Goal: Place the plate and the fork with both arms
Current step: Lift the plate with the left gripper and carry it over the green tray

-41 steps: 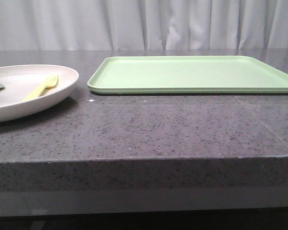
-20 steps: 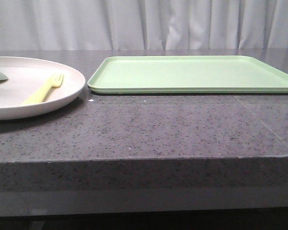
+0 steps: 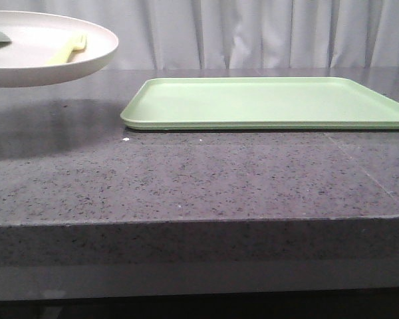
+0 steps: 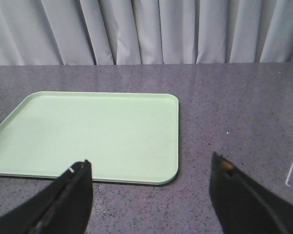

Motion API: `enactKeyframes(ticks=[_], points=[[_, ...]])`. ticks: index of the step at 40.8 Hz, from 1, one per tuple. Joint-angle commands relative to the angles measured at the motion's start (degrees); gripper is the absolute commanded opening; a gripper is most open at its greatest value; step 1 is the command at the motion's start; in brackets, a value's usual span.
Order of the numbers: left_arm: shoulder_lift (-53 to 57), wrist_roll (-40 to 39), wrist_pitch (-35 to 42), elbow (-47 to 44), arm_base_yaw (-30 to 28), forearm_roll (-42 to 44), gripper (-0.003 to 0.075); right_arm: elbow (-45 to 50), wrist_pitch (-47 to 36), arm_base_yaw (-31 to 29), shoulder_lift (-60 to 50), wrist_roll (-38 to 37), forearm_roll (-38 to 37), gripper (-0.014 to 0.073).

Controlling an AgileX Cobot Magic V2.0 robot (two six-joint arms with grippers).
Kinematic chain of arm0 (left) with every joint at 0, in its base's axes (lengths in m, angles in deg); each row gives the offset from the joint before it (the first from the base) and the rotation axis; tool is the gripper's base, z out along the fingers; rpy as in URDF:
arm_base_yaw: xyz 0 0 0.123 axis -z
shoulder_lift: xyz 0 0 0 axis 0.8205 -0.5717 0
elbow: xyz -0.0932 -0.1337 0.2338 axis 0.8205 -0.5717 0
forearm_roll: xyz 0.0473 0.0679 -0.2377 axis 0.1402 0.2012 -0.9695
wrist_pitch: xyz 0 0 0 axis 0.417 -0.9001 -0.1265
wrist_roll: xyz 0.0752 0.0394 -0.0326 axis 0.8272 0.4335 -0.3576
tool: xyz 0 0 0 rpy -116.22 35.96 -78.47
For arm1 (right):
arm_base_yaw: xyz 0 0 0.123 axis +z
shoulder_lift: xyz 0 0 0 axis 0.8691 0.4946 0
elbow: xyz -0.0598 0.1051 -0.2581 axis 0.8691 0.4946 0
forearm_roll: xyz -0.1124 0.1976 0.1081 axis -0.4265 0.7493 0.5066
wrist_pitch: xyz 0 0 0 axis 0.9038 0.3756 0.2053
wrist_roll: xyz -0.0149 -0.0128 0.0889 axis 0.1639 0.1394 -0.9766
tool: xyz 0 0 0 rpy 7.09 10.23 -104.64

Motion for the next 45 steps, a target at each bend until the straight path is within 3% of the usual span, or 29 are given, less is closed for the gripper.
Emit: enactKeyframes(ticks=[1, 28, 36, 45], points=[[1.2, -0.4, 1.9, 2.8, 1.4, -5.8, -0.0018, -1.7, -4.6, -0.4, 0.7, 0.5, 0.0, 0.0533], [-18.6, -12.9, 11.1, 21.0, 27.6, -6.2, -0.0018, -1.7, -4.6, -0.4, 0.7, 0.5, 0.0, 0.0533], [-25.6, -16.9, 10.9, 29.6, 32.1, -5.8, -0.0018, -1.7, -4.6, -0.3, 0.7, 0.5, 0.0, 0.0533], [-29.8, -20.1, 10.9, 34.2, 33.0, -4.6, -0.0018, -1.7, -4.5, -0.3, 0.7, 0.5, 0.0, 0.0533]])
